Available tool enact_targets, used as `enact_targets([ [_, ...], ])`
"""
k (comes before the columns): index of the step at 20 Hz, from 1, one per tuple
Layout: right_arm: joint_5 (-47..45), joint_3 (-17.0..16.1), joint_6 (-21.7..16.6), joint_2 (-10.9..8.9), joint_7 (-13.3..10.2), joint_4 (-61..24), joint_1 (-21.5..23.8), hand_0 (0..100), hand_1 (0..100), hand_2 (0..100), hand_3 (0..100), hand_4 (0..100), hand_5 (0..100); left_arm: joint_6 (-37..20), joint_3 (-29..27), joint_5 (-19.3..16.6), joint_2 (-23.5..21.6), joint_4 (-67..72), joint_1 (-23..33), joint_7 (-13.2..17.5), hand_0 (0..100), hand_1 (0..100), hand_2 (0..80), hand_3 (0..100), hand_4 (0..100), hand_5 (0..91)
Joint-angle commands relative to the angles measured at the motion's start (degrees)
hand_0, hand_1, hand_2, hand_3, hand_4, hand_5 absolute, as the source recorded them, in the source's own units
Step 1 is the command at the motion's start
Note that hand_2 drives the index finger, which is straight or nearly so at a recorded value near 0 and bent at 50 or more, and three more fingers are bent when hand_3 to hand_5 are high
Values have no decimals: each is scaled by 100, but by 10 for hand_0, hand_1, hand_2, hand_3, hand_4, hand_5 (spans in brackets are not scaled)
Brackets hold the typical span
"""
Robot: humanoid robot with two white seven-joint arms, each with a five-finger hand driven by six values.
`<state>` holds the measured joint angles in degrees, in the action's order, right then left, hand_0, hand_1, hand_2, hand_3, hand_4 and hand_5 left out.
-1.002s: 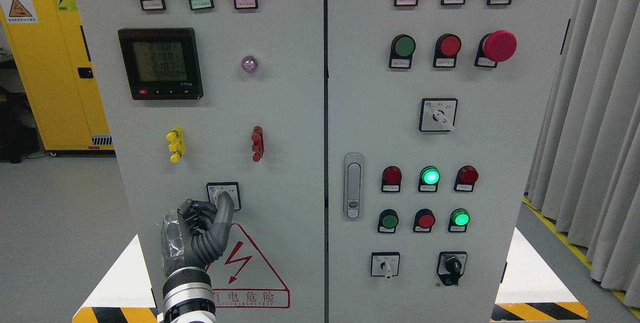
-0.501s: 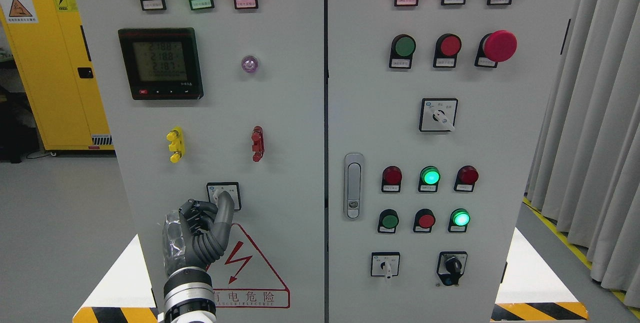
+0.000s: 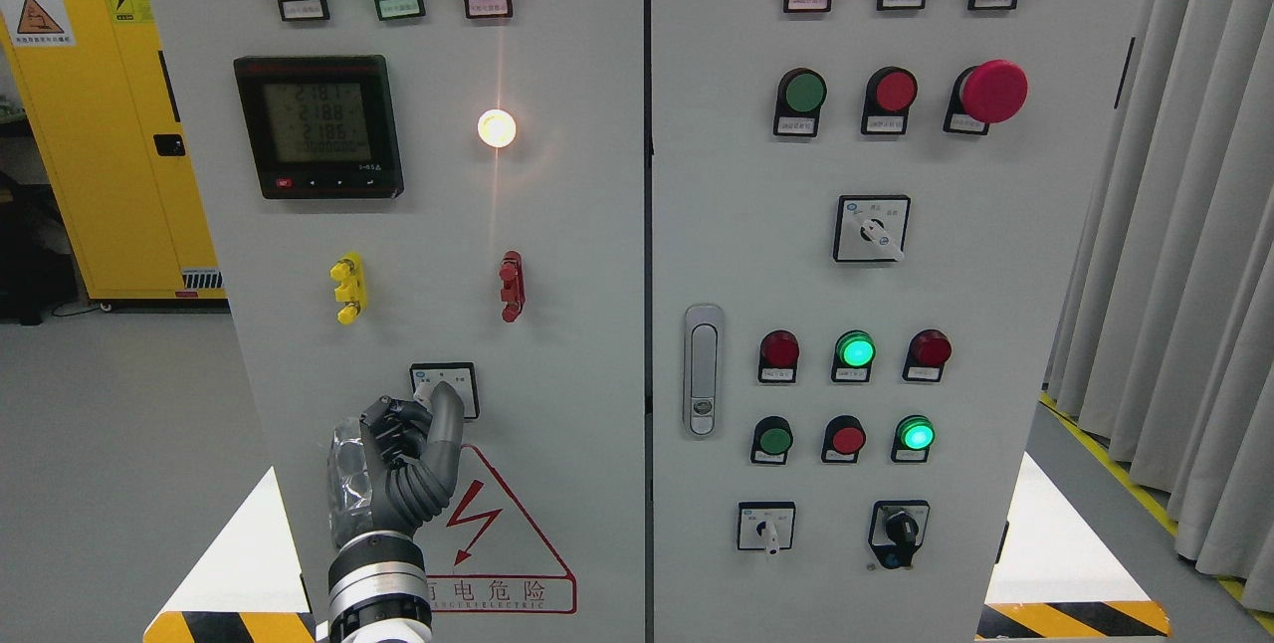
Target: Turn on light switch 1
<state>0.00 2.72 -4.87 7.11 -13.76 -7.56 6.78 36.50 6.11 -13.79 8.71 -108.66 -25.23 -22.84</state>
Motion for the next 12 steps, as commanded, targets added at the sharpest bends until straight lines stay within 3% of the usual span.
enact_targets([
  [1, -167, 0, 4, 1, -4, 0, -1, 0, 500, 40, 0, 0, 0, -3, -4, -1, -1, 2, 1, -54, 816, 530, 667, 993, 906, 849],
  [6, -167, 0, 4, 1, -4, 0, -1, 0, 500, 40, 0, 0, 0, -3, -4, -1, -1, 2, 1, -54, 832, 517, 667, 993, 905, 849],
  [11, -167, 0, 4, 1, 5, 0, -1, 0, 500, 40, 0, 0, 0, -3, -4, -1, -1, 2, 1, -54, 747, 501, 665, 991, 905, 849],
  [12, -167, 0, 4, 1, -4, 0, -1, 0, 500, 40, 0, 0, 0, -3, -4, -1, -1, 2, 1, -54, 669, 512, 664, 991, 905, 849],
])
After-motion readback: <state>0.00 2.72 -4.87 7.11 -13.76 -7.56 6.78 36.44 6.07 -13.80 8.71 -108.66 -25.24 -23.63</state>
